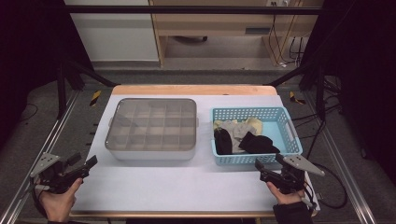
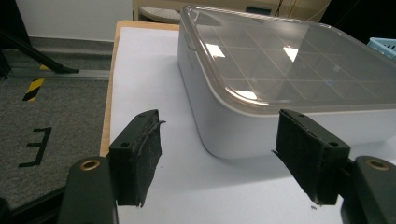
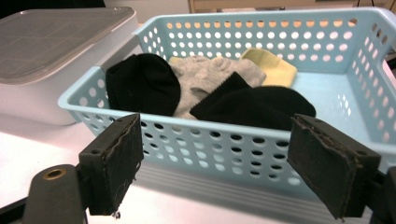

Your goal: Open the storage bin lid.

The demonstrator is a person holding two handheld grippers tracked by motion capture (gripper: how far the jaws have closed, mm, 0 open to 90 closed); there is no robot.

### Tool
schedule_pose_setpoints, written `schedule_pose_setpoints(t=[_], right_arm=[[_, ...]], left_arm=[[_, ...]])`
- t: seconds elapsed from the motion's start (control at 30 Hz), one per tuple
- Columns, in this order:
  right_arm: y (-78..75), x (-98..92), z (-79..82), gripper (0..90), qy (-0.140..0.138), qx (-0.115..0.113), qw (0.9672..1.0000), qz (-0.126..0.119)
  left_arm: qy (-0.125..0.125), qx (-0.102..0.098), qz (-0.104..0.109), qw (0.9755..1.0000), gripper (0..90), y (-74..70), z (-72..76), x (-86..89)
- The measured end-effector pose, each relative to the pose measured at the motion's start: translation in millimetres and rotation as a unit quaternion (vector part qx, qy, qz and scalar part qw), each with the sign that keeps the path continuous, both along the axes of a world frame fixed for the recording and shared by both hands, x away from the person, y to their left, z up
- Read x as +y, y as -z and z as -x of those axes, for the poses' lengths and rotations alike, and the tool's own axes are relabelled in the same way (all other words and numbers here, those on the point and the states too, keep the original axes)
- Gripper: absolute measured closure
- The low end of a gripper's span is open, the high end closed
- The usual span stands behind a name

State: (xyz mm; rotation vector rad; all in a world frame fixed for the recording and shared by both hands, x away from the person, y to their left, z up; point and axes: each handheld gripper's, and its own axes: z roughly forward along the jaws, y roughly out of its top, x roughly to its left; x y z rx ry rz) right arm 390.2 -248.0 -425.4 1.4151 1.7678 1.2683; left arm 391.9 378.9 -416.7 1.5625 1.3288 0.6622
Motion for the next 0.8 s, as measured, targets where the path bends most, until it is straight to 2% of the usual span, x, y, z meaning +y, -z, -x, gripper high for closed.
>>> schedule_pose_setpoints(t=[0.1, 0.13, 0.4, 0.47, 0.53, 0.8], right_arm=[[-3.7, 3.7, -2.2, 18.1, -0.006, -0.003, 1.0000, 0.006], [-9.4, 9.1, -4.3, 18.4, -0.014, -0.007, 0.9998, 0.011], [-30.7, 31.4, -13.7, 18.4, -0.039, -0.022, 0.9989, 0.012], [-32.5, 34.3, -15.6, 17.8, -0.042, -0.022, 0.9988, 0.015], [-37.3, 44.9, -20.4, 17.5, -0.048, -0.023, 0.9985, 0.015], [-47.8, 64.6, -30.1, 17.7, -0.061, -0.030, 0.9975, 0.018]], left_arm=[[0.002, 0.000, 0.000, 1.0000, 29.5, -2.8, -2.7, -0.7], [0.004, -0.001, -0.005, 1.0000, 29.4, -6.1, -5.7, -2.3], [0.011, -0.008, -0.011, 0.9998, 27.8, -18.6, -16.7, -7.8], [0.013, -0.008, -0.014, 0.9998, 27.7, -22.0, -19.3, -9.2], [0.017, -0.008, -0.018, 0.9997, 27.6, -25.2, -23.0, -11.7], [0.022, -0.006, -0.020, 0.9995, 27.2, -29.7, -33.9, -18.7]])
